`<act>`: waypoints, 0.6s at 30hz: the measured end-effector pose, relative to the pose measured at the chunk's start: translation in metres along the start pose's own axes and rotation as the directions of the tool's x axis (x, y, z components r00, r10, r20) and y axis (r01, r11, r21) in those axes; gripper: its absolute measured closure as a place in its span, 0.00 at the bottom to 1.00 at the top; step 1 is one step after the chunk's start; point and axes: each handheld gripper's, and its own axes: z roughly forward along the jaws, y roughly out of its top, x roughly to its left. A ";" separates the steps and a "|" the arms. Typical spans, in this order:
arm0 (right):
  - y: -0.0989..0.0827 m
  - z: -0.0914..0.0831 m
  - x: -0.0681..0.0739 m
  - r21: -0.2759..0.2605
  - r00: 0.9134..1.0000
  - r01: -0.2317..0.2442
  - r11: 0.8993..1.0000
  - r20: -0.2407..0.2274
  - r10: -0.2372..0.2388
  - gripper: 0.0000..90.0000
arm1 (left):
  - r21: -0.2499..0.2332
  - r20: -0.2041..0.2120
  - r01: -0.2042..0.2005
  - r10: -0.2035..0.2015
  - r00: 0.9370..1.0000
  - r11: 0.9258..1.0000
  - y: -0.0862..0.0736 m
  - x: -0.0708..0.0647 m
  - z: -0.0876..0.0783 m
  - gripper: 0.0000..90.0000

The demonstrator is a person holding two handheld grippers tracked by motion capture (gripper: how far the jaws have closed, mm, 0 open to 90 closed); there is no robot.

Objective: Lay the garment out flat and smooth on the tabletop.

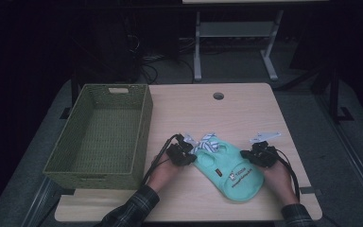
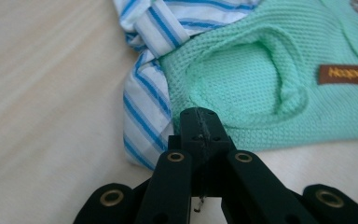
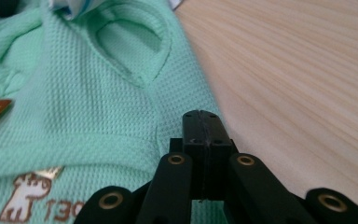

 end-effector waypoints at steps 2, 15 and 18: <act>0.000 0.000 0.000 -0.003 1.000 0.001 1.000 0.000 -0.001 1.00 | 0.002 0.014 -0.005 0.005 1.000 1.000 -0.003 -0.004 -0.002 1.00; 0.002 -0.005 0.002 -0.047 1.000 0.013 0.999 -0.016 -0.014 1.00 | -0.055 0.012 -0.008 0.008 1.000 0.998 0.003 -0.008 -0.017 0.86; 0.003 -0.010 0.007 -0.065 0.999 0.005 0.998 -0.034 -0.008 1.00 | -0.081 -0.011 0.017 -0.018 1.000 0.997 0.003 -0.003 -0.023 0.74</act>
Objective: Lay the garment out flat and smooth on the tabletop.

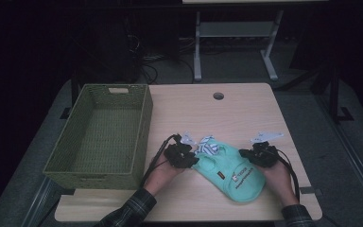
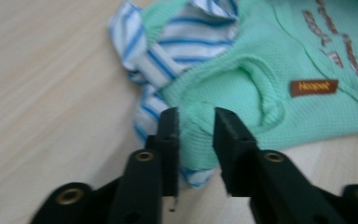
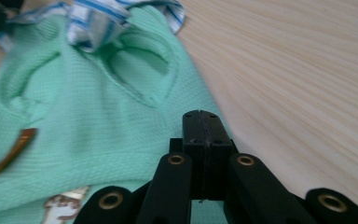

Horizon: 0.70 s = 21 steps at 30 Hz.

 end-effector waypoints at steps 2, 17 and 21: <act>0.000 -0.002 0.004 -0.006 1.000 0.001 1.000 -0.021 -0.001 1.00 | -0.009 -0.010 0.020 -0.020 1.000 1.000 -0.001 0.004 -0.001 0.67; 0.005 0.021 0.044 0.040 0.986 0.108 0.993 -0.130 -0.102 0.99 | 0.030 -0.011 0.051 -0.050 0.999 0.998 -0.010 0.014 0.012 0.38; 0.004 0.024 0.046 0.048 0.985 0.125 0.991 -0.126 -0.119 0.99 | 0.041 -0.011 0.042 -0.041 0.999 0.998 -0.011 0.014 0.015 0.36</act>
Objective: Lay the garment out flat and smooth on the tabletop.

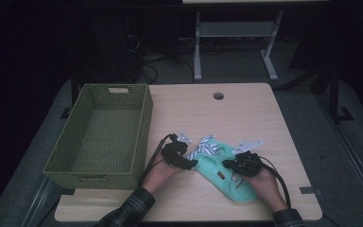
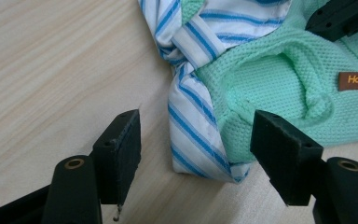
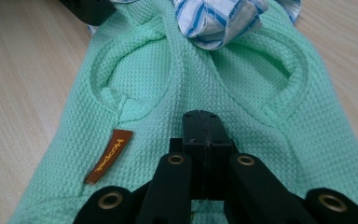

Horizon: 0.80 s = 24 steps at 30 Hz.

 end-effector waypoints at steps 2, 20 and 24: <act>-0.001 0.000 0.001 -0.006 1.000 0.002 1.000 0.004 -0.002 0.99 | 0.005 0.000 0.000 0.000 1.000 1.000 0.000 -0.001 0.002 0.36; -0.004 0.000 0.000 -0.028 1.000 -0.023 0.999 0.001 0.023 0.99 | 0.025 -0.019 -0.079 0.080 0.997 0.997 0.002 -0.012 0.006 0.62; -0.004 0.000 0.000 -0.026 1.000 -0.025 0.999 -0.002 0.025 0.99 | 0.025 -0.001 -0.087 0.087 0.996 0.996 0.002 -0.013 0.007 0.74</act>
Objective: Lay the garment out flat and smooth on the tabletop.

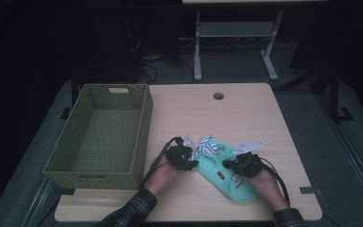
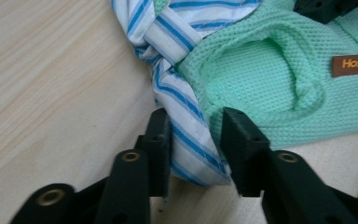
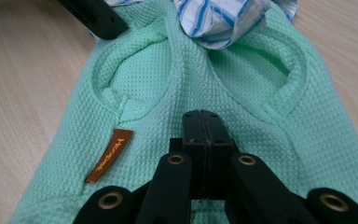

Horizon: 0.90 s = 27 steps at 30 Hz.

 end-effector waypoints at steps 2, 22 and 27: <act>0.000 0.000 0.000 0.000 1.000 0.001 1.000 0.000 -0.001 0.99 | 0.003 0.012 0.001 -0.002 1.000 1.000 0.001 0.000 0.000 0.80; 0.003 0.000 0.004 0.022 1.000 -0.015 1.000 0.016 0.015 0.98 | -0.076 0.004 0.067 -0.067 0.998 0.995 0.011 0.016 -0.010 0.89; 0.005 0.002 0.005 0.023 1.000 -0.018 1.000 0.020 0.018 0.98 | -0.102 -0.004 0.065 -0.066 0.998 0.993 0.016 0.018 -0.015 0.89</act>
